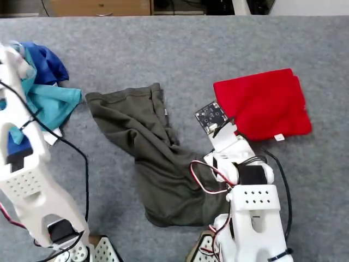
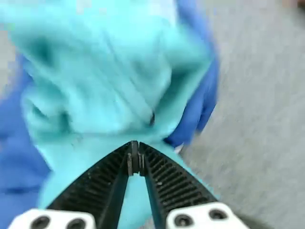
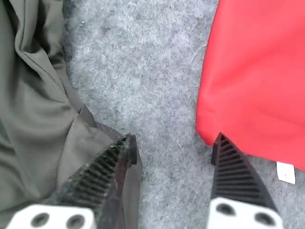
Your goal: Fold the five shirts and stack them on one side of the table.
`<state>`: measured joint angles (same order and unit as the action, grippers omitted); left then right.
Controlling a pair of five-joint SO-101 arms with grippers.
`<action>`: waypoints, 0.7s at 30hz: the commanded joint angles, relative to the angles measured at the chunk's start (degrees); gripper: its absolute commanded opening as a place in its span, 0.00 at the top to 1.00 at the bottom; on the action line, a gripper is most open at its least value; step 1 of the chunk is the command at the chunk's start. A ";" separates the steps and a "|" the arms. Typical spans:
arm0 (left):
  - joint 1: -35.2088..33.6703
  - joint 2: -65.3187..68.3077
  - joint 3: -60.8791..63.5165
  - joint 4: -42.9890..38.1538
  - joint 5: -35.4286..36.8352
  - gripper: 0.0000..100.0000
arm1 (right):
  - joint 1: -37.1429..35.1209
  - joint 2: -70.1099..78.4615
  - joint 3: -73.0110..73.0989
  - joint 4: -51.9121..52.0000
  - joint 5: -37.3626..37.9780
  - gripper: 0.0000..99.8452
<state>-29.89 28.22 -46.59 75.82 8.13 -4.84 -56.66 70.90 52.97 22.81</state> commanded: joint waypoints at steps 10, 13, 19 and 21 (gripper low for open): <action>1.93 0.13 -7.65 17.85 -2.11 0.84 | 0.66 -0.48 0.04 -1.05 -0.44 0.75; 5.80 0.31 0.97 21.80 1.85 0.76 | 0.66 -0.48 0.40 -1.05 -0.44 0.75; 7.74 1.89 17.93 6.51 10.02 0.76 | 0.66 -0.48 2.68 -3.69 -0.44 0.75; 7.91 3.74 22.07 1.41 10.11 0.76 | 0.66 -0.48 4.88 -6.59 -0.79 0.75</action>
<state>-22.95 31.56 -29.54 84.18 17.10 -4.84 -56.66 74.15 49.98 22.81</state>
